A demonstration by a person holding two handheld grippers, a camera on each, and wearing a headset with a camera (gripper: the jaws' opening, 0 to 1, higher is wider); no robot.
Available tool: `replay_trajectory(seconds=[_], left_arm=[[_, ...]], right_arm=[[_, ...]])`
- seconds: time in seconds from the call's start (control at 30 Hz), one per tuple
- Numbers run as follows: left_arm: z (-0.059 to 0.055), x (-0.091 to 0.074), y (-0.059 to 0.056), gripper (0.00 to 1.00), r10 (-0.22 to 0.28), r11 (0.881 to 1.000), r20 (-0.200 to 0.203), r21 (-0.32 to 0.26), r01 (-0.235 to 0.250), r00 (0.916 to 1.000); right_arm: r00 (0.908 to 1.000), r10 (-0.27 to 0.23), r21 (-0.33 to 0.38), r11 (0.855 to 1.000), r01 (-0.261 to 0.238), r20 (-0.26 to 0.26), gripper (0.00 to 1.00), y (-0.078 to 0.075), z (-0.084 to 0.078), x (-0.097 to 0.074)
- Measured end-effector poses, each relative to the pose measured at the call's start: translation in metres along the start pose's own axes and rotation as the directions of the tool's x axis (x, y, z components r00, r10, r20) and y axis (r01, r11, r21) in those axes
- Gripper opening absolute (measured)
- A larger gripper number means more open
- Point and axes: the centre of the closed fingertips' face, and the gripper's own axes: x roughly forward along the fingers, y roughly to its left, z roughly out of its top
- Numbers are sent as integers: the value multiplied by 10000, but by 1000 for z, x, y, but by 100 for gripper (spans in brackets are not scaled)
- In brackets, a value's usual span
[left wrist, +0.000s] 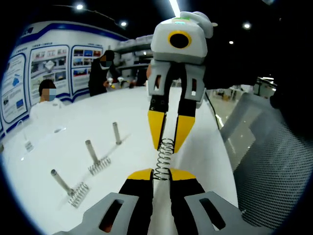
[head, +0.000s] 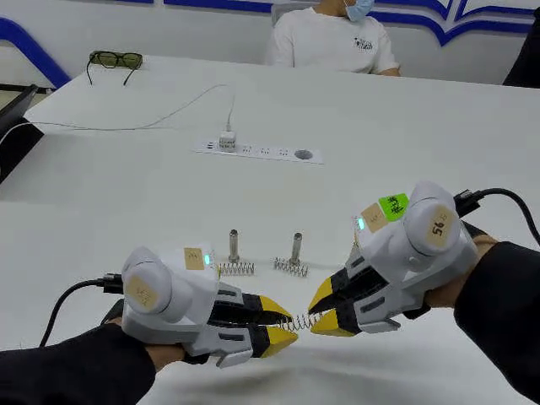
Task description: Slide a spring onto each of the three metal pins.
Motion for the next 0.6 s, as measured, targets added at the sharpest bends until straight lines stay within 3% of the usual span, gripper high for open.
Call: replay_trajectory(seconds=[0.43, 0.6], left_arm=[[1, 1, -3, 12, -108, 9999, -41, 88, 109, 9999], [2, 2, -5, 11, -126, 9999, -16, 64, 127, 9999]], right_arm=[[9980, 14, -247, 9997, 1, 624, 11, 3, 33, 1], [9980, 22, -352, 9994, 0, 633, 12, 4, 37, 4]])
